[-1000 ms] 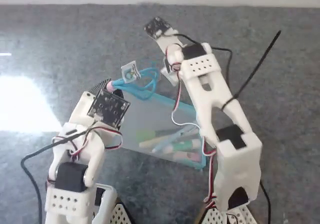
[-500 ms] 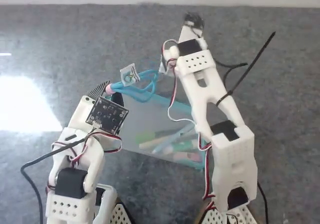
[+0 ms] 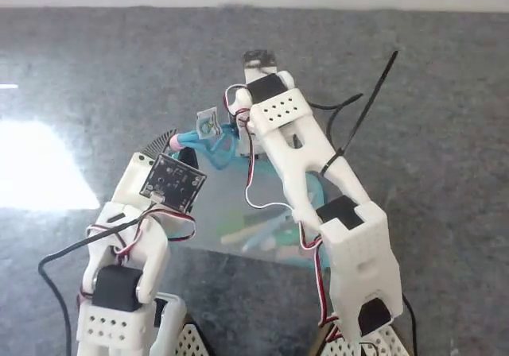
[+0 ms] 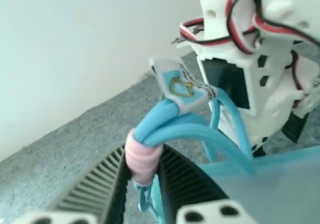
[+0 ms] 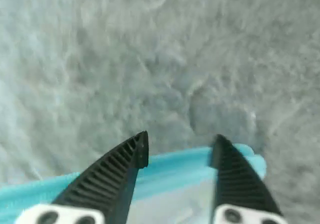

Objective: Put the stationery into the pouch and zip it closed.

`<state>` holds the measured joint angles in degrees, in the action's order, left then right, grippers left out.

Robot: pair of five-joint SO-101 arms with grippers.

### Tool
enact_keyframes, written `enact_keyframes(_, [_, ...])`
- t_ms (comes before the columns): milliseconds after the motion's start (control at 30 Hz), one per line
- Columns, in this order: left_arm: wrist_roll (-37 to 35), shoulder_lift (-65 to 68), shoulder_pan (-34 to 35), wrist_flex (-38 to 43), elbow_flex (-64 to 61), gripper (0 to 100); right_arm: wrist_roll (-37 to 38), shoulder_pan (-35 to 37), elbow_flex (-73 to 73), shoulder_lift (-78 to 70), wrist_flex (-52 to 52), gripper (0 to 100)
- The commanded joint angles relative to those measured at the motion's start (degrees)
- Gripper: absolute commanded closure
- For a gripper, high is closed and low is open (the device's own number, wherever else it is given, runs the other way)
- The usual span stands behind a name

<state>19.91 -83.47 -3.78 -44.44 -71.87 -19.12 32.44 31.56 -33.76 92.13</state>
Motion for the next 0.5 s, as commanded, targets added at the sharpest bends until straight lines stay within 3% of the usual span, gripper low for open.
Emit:
enact_keyframes(0, [-0.79,-1.05,-0.62,5.10,-1.27,99,5.80,0.66,3.08,6.37,5.05,85.0])
enact_keyframes(467, [-0.88,-0.70,3.43,13.45,-6.29,99,9.32,3.65,0.00,21.85,10.33,85.0])
